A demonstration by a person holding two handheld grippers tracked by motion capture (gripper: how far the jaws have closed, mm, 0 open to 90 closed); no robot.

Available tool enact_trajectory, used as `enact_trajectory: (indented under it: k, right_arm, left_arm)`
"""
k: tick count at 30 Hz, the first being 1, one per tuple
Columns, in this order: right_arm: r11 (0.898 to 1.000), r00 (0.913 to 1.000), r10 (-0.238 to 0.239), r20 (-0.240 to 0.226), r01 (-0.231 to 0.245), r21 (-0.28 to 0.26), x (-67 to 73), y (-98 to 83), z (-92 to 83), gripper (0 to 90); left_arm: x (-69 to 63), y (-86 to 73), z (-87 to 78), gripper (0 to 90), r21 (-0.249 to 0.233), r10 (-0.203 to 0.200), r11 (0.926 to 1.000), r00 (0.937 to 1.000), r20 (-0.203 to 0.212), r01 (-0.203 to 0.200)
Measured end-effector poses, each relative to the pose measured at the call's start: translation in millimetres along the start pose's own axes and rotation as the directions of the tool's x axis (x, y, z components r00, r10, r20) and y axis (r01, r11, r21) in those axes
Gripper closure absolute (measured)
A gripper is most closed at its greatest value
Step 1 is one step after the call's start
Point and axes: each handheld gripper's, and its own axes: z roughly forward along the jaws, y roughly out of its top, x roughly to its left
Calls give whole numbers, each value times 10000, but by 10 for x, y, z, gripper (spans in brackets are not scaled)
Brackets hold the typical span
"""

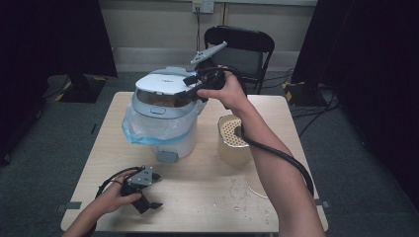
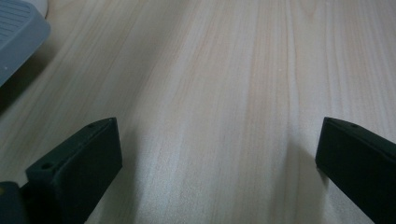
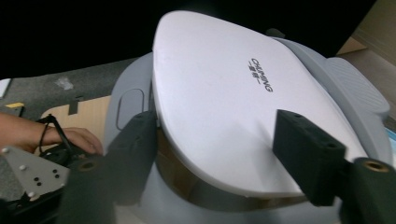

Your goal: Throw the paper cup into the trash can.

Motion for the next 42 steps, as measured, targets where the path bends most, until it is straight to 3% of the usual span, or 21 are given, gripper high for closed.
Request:
enact_trajectory:
  k: [5,9,11,14,22,32,38,42]
  right_arm:
    - [9999,9997,130,-222,-131,-32,5,0,11,410]
    - [9995,9979,305,-569,-305,-2,15,6,39,515]
    - [9989,9958,447,-795,-437,144,22,5,67,609]
    - [9981,9982,395,-454,-373,484,32,-11,130,674]
    - [9982,9995,235,213,-246,552,18,1,212,775]
    - [9961,9988,280,414,-313,826,18,35,256,866]
    - [9962,9978,571,337,-591,633,6,17,273,900]
    - [9959,9990,362,274,-383,824,30,34,302,900]
  left_arm:
    - [-2,0,2,0,-29,-21,10000,10000,-6,21]
    - [-2,0,2,0,-30,-25,10000,10000,-8,25]
    - [-2,0,2,0,-29,-21,10000,10000,-5,21]
    - [2,0,1,0,-6,9,10000,10000,25,-9]
    - [1,1,0,0,0,13,10000,10000,-3,-13]
    - [1,0,-1,0,7,6,10000,10000,-6,-6]
    - [0,0,0,0,7,5,10000,10000,1,-5]
    - [1,0,0,0,6,8,10000,10000,3,-8]
